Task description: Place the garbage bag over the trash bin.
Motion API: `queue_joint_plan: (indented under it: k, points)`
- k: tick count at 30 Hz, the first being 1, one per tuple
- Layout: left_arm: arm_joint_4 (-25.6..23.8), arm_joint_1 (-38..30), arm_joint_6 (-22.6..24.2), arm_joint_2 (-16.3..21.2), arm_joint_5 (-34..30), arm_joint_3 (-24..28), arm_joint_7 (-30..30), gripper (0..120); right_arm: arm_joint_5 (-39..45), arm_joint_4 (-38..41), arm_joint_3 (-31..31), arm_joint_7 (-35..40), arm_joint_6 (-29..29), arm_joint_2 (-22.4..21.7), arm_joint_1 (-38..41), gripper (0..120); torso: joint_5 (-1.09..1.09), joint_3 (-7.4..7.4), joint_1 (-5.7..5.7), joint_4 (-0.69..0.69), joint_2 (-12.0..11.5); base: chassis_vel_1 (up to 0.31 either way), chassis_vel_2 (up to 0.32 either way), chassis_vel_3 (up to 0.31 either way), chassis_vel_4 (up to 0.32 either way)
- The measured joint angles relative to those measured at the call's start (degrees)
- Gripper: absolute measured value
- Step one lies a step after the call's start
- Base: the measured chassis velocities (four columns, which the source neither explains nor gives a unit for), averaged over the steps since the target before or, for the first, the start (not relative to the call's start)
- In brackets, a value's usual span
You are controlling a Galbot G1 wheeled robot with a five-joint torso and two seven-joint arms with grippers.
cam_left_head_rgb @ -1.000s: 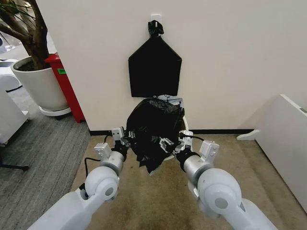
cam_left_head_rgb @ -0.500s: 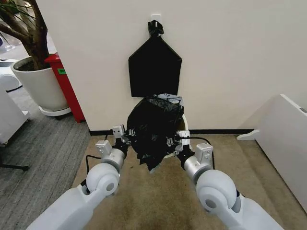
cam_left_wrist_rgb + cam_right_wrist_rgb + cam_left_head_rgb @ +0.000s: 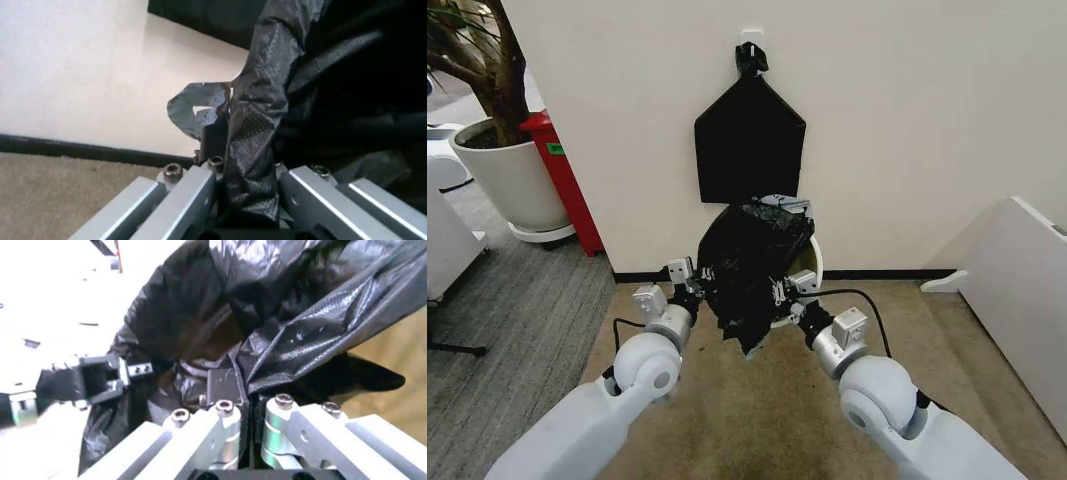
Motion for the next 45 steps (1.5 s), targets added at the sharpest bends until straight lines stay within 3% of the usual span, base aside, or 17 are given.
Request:
queue_joint_plan:
  k: [4,9,18,29,40,45]
  points:
    - [0.18,0.09,0.64,-0.13,-1.91,-0.33,-1.52,0,1.23,0.52,-0.02,0.3,2.44,0.08,-0.45,0,0.0,0.0,0.0,0.01,0.0,0.0,0.0,0.0,0.0]
    - [0.29,0.27,1.19,-0.74,-9.54,-0.86,-4.57,0,3.57,1.57,0.36,4.82,6.23,0.31,-0.8,0,0.0,0.0,0.0,0.0,0.0,0.0,0.0,0.0,0.0]
    - [0.29,0.65,1.27,-1.7,-14.91,-0.94,-6.1,0,8.15,5.63,2.05,12.45,7.28,-0.68,-1.7,0,0.0,0.0,0.0,0.0,0.0,0.0,0.0,0.0,0.0]
    - [0.37,0.64,1.17,-1.57,-16.85,-1.69,-6.35,0,10.19,8.26,3.82,16.1,5.5,-1.69,-3.64,0,0.0,0.0,0.0,0.0,0.0,0.0,0.0,0.0,0.0]
    - [0.31,1.08,1.0,-1.47,-16.33,-3.11,-3.52,0,15.37,8.38,6.02,20.59,1.54,-11.17,-3.18,0,0.0,0.0,0.0,0.0,0.0,0.0,0.0,0.0,0.0]
    - [-0.57,2.24,0.98,-1.49,-16.41,-4.1,-2.08,0,17.19,7.39,6.19,21.21,-1.34,-12.69,-2.15,0,0.0,0.0,0.0,0.0,0.0,0.0,0.0,0.0,0.0]
